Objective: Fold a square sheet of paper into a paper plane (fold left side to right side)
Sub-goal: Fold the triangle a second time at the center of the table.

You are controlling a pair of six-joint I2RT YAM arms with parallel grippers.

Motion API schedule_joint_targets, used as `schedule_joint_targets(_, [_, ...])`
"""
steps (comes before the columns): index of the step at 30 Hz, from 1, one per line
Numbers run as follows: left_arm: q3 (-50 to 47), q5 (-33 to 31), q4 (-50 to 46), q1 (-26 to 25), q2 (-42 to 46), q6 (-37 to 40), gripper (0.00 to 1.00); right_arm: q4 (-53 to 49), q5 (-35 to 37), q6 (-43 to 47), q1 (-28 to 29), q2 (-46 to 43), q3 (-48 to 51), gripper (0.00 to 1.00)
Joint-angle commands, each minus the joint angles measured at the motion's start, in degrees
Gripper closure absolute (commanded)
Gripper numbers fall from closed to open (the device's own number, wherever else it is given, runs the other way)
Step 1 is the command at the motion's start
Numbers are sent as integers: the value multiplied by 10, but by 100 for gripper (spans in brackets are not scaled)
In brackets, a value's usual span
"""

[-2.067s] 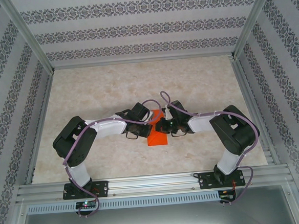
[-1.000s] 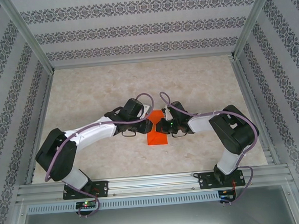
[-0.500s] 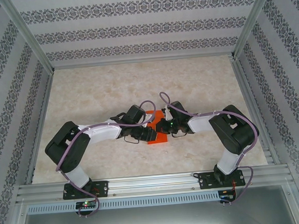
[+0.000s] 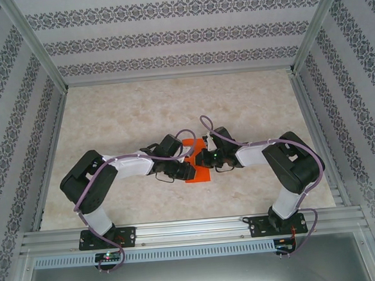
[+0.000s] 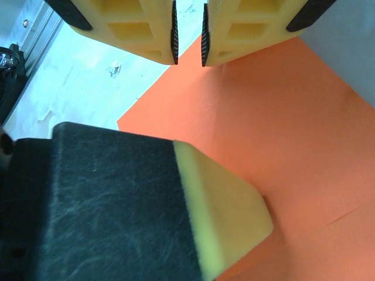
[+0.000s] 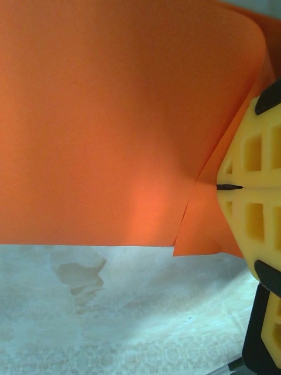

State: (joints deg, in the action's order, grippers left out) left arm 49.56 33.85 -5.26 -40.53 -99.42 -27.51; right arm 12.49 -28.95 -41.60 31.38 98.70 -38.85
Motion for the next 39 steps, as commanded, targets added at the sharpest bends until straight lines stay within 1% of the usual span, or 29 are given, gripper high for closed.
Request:
schedule_joint_targets(1, [-12, -10, 3, -5, -9, -2, 79, -65, 29, 18, 2, 16, 11, 100])
schedule_joint_targets(12, [-20, -22, -7, -9, -9, 1, 80, -74, 33, 24, 1, 16, 7, 100])
schedule_joint_targets(22, [-50, -28, -5, -14, 4, -10, 81, -86, 35, 28, -1, 16, 2, 100])
schedule_joint_targets(32, [-107, -40, -6, -14, 58, -34, 83, -88, 36, 29, -3, 15, 3, 100])
schedule_joint_targets(39, [-115, -37, -5, -11, 110, -53, 84, -91, 36, 30, -4, 12, 3, 100])
